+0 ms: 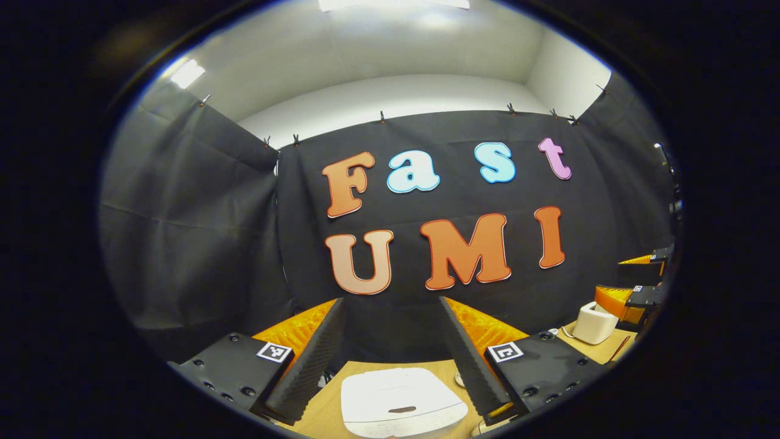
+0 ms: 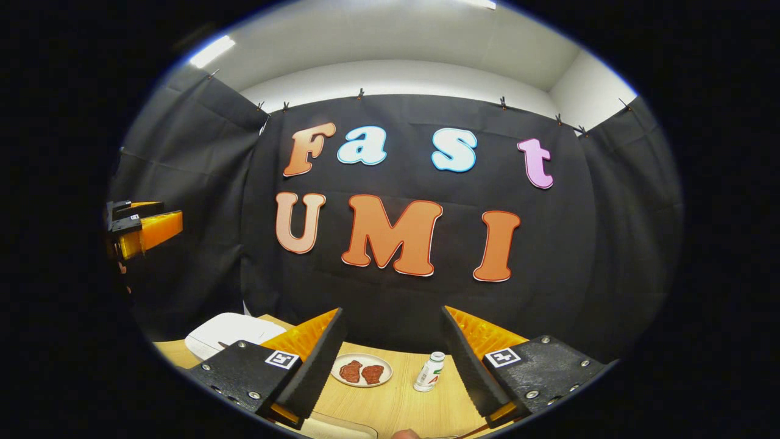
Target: Close the left gripper, press the button to open the rice cooker; take a wooden spoon from the chopstick holder with the right hand, scoop a spoonful of rice and pour it into the rice cooker, then put the wooden spoon back into the chopstick holder.
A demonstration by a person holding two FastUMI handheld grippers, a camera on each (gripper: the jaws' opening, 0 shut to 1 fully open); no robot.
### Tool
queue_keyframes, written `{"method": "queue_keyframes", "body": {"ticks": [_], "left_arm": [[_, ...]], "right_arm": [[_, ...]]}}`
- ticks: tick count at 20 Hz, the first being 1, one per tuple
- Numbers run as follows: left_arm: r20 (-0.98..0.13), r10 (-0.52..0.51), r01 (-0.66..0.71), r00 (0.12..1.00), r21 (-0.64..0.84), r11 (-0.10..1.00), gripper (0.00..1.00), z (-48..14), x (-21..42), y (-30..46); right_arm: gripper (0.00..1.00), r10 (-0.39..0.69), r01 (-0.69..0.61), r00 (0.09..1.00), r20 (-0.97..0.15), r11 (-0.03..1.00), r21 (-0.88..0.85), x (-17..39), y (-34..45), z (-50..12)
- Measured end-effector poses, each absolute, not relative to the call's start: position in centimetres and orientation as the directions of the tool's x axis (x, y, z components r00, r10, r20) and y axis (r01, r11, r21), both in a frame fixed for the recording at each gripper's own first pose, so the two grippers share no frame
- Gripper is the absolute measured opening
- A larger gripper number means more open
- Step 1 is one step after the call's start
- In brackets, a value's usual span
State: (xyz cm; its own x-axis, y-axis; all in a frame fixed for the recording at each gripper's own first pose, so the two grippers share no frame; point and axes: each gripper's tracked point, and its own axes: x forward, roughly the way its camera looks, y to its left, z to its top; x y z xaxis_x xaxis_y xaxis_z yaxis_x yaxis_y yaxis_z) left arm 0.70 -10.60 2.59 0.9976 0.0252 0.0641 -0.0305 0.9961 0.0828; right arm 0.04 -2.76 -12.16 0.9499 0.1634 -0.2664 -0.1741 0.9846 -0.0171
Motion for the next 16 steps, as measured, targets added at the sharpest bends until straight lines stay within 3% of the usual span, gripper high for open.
{"method": "queue_keyframes", "body": {"ticks": [16], "left_arm": [[0.081,0.072,-0.076,0.994,0.053,0.996,1.0,2.4,0.5,-8.5]], "right_arm": [[0.95,0.177,-0.185,0.954,-0.244,0.983,-0.013,0.5,-1.7,-11.9]]}}
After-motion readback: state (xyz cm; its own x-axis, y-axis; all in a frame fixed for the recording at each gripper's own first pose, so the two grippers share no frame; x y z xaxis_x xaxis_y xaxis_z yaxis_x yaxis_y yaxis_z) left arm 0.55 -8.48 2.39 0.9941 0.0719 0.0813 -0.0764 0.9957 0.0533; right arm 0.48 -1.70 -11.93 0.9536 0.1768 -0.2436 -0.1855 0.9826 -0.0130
